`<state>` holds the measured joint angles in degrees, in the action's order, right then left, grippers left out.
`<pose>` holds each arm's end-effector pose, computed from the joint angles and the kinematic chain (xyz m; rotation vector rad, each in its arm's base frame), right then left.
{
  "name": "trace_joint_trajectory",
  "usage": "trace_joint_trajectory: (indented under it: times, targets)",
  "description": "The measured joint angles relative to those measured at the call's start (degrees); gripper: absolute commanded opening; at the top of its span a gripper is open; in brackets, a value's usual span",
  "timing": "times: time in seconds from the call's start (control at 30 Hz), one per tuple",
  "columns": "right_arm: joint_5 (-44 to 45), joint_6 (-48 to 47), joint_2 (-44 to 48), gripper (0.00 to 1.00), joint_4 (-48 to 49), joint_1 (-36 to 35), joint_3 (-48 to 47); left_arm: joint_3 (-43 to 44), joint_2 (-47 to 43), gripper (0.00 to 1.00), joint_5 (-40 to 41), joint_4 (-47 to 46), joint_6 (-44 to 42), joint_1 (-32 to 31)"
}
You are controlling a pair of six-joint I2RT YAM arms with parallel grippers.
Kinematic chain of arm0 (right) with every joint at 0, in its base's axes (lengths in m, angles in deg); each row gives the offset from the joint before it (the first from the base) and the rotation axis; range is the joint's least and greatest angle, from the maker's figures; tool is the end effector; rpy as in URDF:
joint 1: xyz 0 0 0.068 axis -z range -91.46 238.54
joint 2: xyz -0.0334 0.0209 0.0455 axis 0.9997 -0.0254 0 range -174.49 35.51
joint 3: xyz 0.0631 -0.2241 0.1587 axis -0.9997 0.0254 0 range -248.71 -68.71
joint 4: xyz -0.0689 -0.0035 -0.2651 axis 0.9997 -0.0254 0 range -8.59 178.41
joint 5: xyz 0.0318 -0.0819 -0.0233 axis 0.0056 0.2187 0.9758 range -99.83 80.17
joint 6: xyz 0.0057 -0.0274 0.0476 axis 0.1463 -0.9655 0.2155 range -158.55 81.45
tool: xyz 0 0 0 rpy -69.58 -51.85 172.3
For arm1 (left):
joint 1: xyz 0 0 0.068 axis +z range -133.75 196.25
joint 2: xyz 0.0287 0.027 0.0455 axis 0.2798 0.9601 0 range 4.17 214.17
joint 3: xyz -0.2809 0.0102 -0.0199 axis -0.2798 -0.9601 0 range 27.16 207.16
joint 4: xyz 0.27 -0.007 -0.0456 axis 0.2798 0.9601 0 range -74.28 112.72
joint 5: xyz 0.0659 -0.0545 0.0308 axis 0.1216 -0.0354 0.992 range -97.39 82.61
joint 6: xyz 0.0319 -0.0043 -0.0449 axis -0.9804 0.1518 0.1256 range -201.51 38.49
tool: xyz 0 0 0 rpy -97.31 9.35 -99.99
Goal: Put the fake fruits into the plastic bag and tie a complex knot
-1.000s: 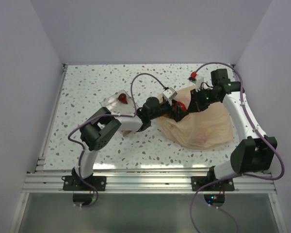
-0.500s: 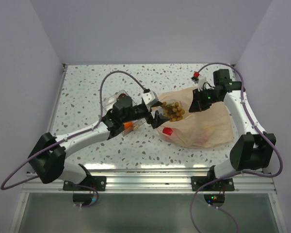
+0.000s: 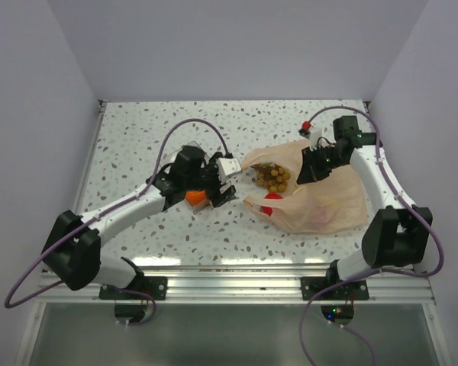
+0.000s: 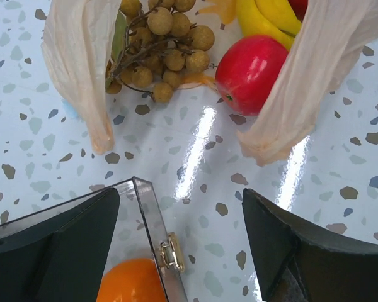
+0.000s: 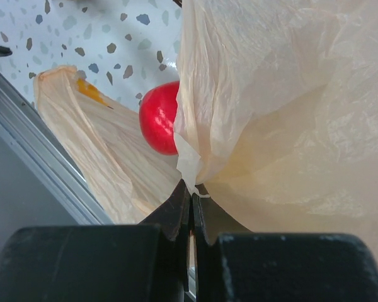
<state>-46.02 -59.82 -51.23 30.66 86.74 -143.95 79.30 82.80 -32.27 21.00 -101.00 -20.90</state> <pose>0.3056 0.0319 0.2961 -0.6685 2.5024 0.7526 0.2423 -0.2033 0.2630 1.2340 1.7414 -0.6431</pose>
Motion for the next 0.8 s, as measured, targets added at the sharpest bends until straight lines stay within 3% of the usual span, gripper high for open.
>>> trace_joint_trajectory:
  times: [0.43,0.8]
  targets:
    - [-0.7,-3.4,0.2,0.00,-1.4,0.0,6.2,13.3,20.2,0.82,-0.3,-1.6,-1.3,-0.9]
    - [-0.6,-2.1,0.7,0.00,-1.1,0.0,5.2,12.6,22.4,0.94,-6.5,-7.6,-4.3,-11.0]
